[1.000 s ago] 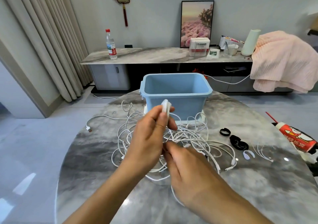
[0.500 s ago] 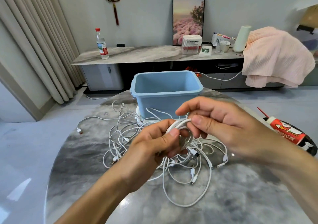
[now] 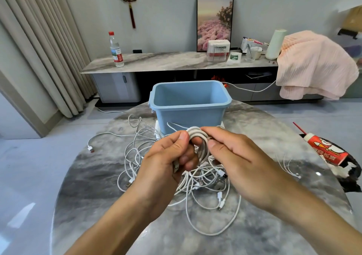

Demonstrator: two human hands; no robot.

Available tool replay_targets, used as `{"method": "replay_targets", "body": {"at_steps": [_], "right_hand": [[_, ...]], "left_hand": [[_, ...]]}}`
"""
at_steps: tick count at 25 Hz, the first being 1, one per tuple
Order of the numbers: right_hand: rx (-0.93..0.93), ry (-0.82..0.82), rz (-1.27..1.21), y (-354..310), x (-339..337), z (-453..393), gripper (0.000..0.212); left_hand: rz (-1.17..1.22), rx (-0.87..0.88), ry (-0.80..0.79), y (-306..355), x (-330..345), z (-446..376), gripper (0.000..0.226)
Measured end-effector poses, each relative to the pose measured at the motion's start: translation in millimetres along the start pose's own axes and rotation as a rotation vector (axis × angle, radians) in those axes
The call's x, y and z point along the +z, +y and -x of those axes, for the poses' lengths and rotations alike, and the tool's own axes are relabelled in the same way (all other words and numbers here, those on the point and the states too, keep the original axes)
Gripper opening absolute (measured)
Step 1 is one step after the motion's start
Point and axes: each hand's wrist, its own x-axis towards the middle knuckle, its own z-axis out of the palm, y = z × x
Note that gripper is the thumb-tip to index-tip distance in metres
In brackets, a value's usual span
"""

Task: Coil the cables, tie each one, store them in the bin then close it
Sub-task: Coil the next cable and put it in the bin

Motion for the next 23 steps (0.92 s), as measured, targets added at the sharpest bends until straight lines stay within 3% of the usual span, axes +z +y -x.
{"method": "replay_targets", "body": {"at_steps": [2, 4, 7, 9, 11, 16, 20, 23], "right_hand": [[0.009, -0.011, -0.099, 3.9, 4.6, -2.3, 0.037], [-0.016, 0.021, -0.026, 10.9, 14.4, -4.2, 0.034], [-0.031, 0.175, 0.042, 18.0, 35.3, -2.6, 0.031], [-0.022, 0.255, 0.075, 18.7, 48.2, -0.6, 0.029], [-0.018, 0.296, 0.071, 18.1, 56.4, -0.1, 0.03], [-0.015, 0.364, -0.055, 28.7, 64.1, -9.4, 0.034], [-0.042, 0.446, -0.05, 35.0, 64.0, -12.5, 0.035], [-0.003, 0.482, -0.072, 36.5, 59.3, -14.5, 0.037]], "left_hand": [[0.009, -0.012, 0.013, 0.4, -2.3, -1.1, 0.023], [-0.009, -0.057, 0.044, 0.4, -2.6, -0.7, 0.022], [-0.005, -0.141, 0.267, -6.4, 4.0, -2.3, 0.031], [0.064, -0.146, 0.421, -12.0, 6.1, -5.2, 0.026], [0.136, -0.145, 0.474, -15.3, 6.5, -7.1, 0.028], [0.089, -0.181, 0.332, -12.3, 13.8, 3.0, 0.043], [0.101, -0.171, 0.178, -9.5, 15.0, 6.3, 0.042], [0.098, -0.127, 0.153, -16.1, 15.1, 5.3, 0.038]]}}
